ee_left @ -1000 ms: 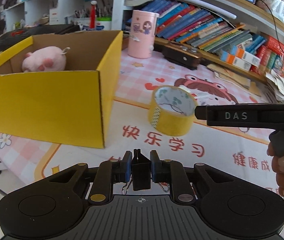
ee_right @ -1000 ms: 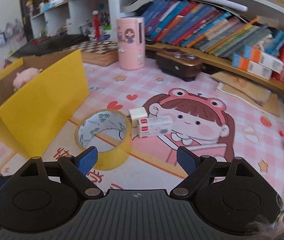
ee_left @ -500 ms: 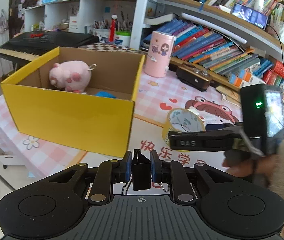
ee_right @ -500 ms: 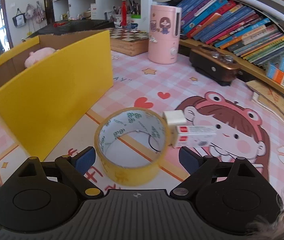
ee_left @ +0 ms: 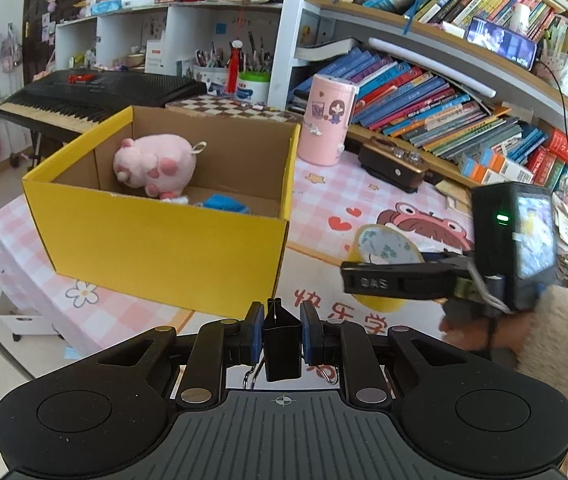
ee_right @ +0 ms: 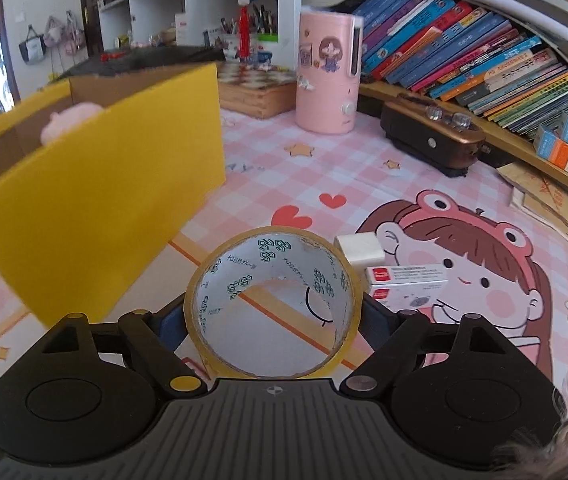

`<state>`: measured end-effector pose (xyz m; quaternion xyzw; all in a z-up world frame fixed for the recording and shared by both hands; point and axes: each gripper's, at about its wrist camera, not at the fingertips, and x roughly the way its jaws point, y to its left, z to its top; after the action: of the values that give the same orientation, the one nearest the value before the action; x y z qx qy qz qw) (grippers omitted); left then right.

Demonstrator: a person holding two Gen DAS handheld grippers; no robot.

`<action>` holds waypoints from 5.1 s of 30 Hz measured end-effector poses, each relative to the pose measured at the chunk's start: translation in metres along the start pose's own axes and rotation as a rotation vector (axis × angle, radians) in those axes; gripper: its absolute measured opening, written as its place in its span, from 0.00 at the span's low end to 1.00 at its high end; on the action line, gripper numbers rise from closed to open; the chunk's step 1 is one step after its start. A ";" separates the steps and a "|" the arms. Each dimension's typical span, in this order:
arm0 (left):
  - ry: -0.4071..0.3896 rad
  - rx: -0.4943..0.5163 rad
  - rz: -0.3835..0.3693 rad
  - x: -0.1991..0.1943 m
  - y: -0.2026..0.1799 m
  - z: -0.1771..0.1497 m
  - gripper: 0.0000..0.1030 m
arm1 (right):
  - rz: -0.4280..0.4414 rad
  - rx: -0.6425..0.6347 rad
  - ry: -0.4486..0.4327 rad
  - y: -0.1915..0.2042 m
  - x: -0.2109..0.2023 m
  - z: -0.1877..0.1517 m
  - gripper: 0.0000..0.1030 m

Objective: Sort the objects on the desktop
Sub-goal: 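Grasp the yellow tape roll with the right gripper while the left gripper holds the clip, then carry the tape roll and black binder clip in both grippers toward the yellow box, then lower the tape roll and binder clip into the yellow box and open both grippers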

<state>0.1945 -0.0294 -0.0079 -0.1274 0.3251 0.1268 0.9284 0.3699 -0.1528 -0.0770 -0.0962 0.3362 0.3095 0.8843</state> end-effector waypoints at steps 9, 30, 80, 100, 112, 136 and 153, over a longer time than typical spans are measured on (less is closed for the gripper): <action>-0.045 0.000 -0.059 -0.018 0.009 0.008 0.17 | -0.015 0.082 -0.038 0.001 -0.070 -0.006 0.80; -0.057 -0.050 -0.249 -0.062 0.086 -0.003 0.17 | -0.052 0.202 0.002 0.101 -0.155 -0.038 0.80; -0.034 -0.072 -0.301 -0.139 0.202 -0.057 0.17 | -0.053 0.169 0.078 0.259 -0.188 -0.087 0.80; -0.054 -0.087 -0.309 -0.131 0.213 -0.046 0.17 | -0.055 0.147 0.077 0.268 -0.180 -0.077 0.80; -0.074 -0.071 -0.277 -0.113 0.203 -0.022 0.17 | -0.018 0.151 0.042 0.244 -0.154 -0.044 0.80; -0.211 -0.018 -0.192 -0.002 0.181 0.113 0.17 | 0.005 0.016 -0.221 0.163 -0.082 0.107 0.80; 0.040 0.179 -0.041 0.096 0.148 0.099 0.17 | 0.065 -0.236 0.038 0.149 0.056 0.154 0.80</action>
<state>0.2763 0.1551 -0.0172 -0.0529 0.3507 0.0755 0.9319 0.3933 0.0504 0.0088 -0.1944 0.3169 0.3737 0.8498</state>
